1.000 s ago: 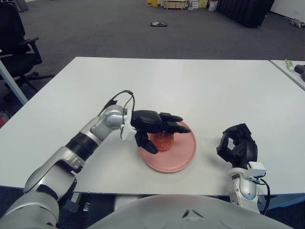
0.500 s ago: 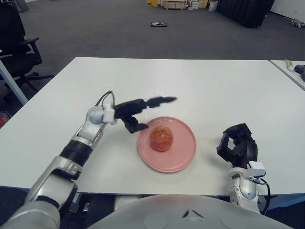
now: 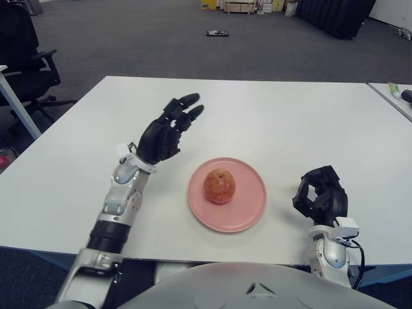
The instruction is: Put the apple into the plate.
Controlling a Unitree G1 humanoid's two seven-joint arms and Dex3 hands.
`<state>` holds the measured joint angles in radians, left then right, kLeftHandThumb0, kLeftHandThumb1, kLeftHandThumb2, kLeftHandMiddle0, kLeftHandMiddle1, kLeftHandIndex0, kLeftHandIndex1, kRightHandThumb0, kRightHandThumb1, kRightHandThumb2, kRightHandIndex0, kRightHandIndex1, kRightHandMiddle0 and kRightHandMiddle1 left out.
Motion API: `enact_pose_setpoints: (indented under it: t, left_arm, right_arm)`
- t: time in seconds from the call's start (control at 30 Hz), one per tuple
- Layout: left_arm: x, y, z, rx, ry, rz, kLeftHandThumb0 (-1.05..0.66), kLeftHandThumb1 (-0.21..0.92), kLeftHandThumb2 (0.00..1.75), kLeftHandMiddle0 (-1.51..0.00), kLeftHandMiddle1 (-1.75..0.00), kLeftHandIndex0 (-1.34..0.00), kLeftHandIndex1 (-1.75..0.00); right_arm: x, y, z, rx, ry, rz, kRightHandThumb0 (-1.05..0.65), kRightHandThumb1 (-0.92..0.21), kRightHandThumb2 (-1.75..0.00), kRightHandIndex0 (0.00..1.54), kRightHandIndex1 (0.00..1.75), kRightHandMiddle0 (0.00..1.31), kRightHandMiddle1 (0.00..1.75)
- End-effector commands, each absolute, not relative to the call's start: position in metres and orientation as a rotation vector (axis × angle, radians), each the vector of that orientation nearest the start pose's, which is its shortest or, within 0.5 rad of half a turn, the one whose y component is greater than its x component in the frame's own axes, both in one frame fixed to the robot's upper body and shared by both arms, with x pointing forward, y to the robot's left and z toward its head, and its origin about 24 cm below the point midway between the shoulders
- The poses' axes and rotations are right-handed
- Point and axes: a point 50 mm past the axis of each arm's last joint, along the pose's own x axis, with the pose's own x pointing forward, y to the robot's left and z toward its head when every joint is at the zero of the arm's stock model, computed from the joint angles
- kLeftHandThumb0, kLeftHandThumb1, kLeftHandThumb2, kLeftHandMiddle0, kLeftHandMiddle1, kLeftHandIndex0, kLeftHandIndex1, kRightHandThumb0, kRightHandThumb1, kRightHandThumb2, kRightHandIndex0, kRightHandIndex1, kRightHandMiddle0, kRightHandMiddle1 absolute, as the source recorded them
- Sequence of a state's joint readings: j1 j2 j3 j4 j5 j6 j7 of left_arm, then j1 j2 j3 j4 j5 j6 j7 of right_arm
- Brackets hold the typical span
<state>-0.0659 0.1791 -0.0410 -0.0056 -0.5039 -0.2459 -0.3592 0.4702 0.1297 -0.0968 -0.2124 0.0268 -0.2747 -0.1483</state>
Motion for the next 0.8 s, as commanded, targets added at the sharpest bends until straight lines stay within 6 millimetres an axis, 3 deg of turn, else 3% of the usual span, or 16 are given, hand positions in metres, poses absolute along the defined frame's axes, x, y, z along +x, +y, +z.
enact_pose_setpoints:
  t: [0.0, 0.2, 0.27, 0.4, 0.77]
  left_arm:
    - [0.248, 0.165, 0.072, -0.300, -0.301, -0.167, -0.67, 0.83, 0.87, -0.28, -0.98, -0.14, -1.35]
    - [0.239, 0.169, 0.056, -0.260, -0.244, -0.009, -0.62, 0.84, 0.90, -0.38, -1.15, -0.22, -1.48]
    - [0.239, 0.171, 0.046, -0.241, -0.220, 0.022, -0.61, 0.86, 0.89, -0.40, -1.38, -0.28, -1.64]
    - [0.240, 0.167, 0.037, -0.233, -0.207, 0.026, -0.44, 0.69, 0.90, -0.46, -1.66, -0.35, -1.72]
    - [0.220, 0.166, 0.012, -0.176, -0.114, 0.006, -0.40, 0.63, 0.93, -0.59, -1.74, -0.38, -1.75]
  right_arm:
    - [0.153, -0.190, 0.026, 0.075, -0.047, -0.424, -0.45, -0.41, -1.21, 1.16, 1.75, 0.54, 1.75]
    - [0.152, -0.190, 0.025, 0.075, -0.041, -0.425, -0.45, -0.40, -1.22, 1.16, 1.75, 0.54, 1.75]
    - [0.152, -0.190, 0.026, 0.075, -0.041, -0.424, -0.45, -0.40, -1.22, 1.16, 1.75, 0.54, 1.75]
    - [0.152, -0.188, 0.026, 0.072, -0.043, -0.421, -0.45, -0.41, -1.21, 1.14, 1.75, 0.54, 1.75]
    - [0.152, -0.187, 0.024, 0.082, -0.032, -0.415, -0.44, -0.43, -1.19, 1.13, 1.75, 0.52, 1.75]
